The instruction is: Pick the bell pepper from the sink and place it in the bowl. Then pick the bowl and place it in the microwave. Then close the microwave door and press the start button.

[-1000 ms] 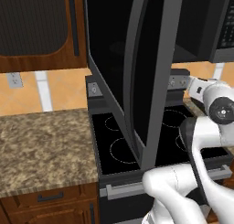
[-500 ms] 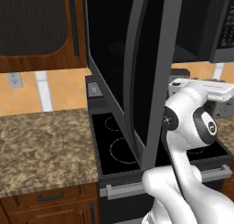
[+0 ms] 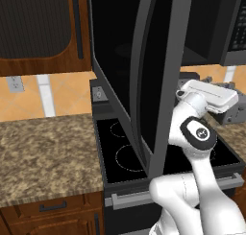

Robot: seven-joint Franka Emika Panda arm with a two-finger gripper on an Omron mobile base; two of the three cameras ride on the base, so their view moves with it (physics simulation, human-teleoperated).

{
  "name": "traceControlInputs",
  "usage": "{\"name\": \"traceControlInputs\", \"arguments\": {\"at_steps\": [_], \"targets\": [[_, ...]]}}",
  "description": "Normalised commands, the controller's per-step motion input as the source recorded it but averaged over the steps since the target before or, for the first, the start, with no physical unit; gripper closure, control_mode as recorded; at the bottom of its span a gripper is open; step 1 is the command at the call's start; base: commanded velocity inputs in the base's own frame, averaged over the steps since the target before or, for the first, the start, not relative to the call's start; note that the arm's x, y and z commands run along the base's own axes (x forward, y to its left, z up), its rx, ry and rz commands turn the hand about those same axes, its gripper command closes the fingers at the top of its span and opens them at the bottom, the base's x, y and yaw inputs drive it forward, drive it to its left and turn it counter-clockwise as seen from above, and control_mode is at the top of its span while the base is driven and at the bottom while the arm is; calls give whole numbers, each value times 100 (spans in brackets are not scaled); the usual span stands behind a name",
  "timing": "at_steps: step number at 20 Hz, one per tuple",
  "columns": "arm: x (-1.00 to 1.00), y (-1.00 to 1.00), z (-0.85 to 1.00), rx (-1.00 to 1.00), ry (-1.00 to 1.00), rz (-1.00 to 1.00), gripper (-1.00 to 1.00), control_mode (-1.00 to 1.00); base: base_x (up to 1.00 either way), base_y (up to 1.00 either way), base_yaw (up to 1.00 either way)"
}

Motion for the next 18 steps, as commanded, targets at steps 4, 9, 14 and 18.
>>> {"name": "traceControlInputs", "arguments": {"at_steps": [4, 9, 14, 18], "targets": [[-53, 52, -1, -12, -3, -19, -100, -100, 0, 0, 0], [-33, 35, -6, -16, -1, -8, -100, -100, 0, 0, 0], [-24, 23, -29, -15, -2, -3, -100, -100, 0, 0, 0], [-20, 57, -2, -7, 1, -8, -100, -100, 0, 0, 0]]}}
